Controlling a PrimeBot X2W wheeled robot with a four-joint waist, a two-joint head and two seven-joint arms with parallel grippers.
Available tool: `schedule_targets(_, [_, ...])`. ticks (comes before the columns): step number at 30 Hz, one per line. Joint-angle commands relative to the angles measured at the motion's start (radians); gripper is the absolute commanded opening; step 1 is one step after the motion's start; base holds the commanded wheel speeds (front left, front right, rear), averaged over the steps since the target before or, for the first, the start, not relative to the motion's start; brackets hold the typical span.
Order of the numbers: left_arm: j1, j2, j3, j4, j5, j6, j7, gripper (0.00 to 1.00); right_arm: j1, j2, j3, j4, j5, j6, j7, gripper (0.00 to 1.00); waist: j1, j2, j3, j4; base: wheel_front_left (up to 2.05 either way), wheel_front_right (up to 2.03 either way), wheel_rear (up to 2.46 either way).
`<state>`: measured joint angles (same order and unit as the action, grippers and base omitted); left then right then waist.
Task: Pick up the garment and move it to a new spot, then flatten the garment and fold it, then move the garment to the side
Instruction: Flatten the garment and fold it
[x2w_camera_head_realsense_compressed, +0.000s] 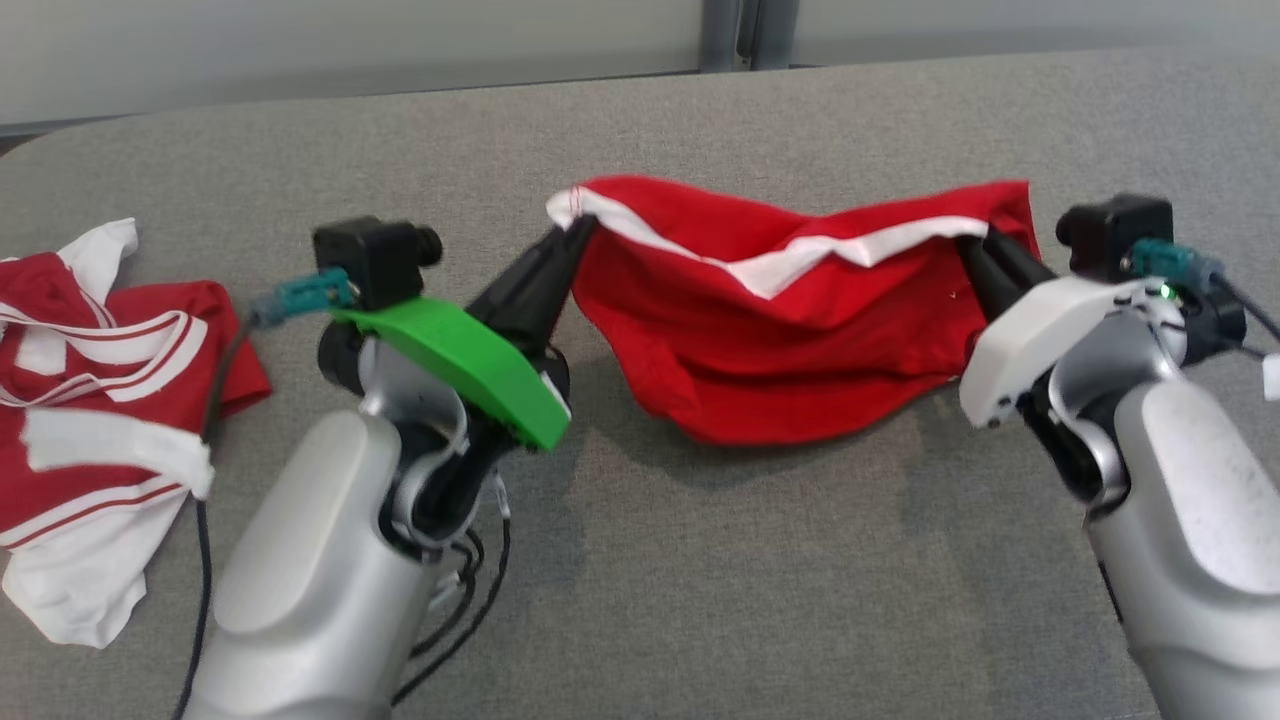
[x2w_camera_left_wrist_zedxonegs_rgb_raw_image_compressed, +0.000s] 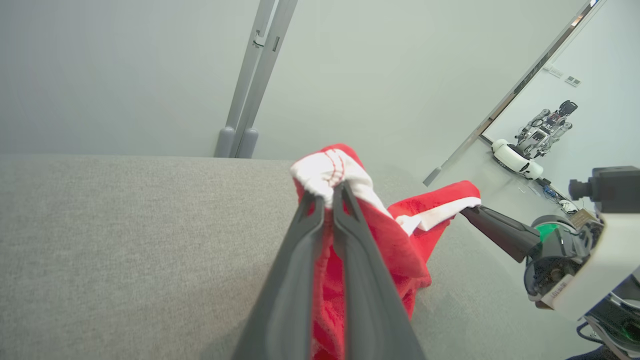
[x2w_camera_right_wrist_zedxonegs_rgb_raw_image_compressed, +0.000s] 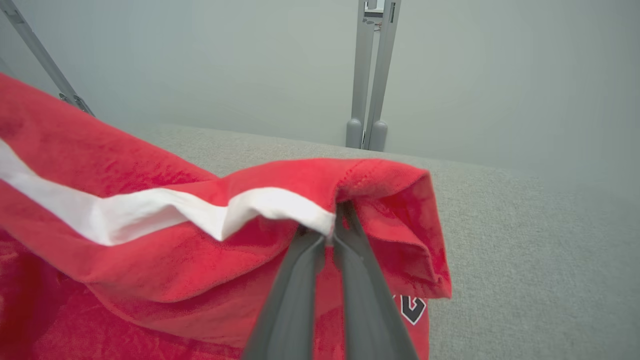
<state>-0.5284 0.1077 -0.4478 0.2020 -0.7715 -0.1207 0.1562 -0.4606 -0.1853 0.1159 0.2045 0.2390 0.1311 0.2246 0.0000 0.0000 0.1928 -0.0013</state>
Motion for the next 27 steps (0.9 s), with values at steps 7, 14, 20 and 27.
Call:
schedule_targets(7, [-0.278, 0.008, 0.075, 0.060, -0.031, -0.008, -0.019, 0.00, -0.288, -0.074, 0.069, 0.046, 0.106, -0.001, 0.033, 0.00, 0.0000, 0.0000, 0.179, -0.080, 0.00, 0.00, 0.00])
schedule_targets(14, [-0.611, 0.026, 0.143, 0.132, -0.125, -0.010, -0.027, 0.00, -0.695, -0.086, 0.082, 0.203, 0.136, -0.001, -0.017, 0.00, 0.0000, 0.0000, 0.367, -0.131, 0.00, 0.00, 0.00])
schedule_targets(20, [-0.814, 0.055, 0.177, 0.115, -0.203, -0.011, -0.022, 0.00, -0.927, -0.080, 0.090, 0.304, 0.075, -0.001, -0.123, 0.00, 0.0000, 0.0000, 0.461, -0.140, 0.00, 0.00, 0.00])
schedule_targets(27, [-0.945, 0.097, 0.173, 0.112, -0.193, -0.011, -0.107, 0.00, -1.057, -0.079, 0.131, 0.377, -0.001, -0.001, -0.286, 0.00, 0.0000, 0.0000, 0.493, -0.139, 0.00, 0.00, 0.00])
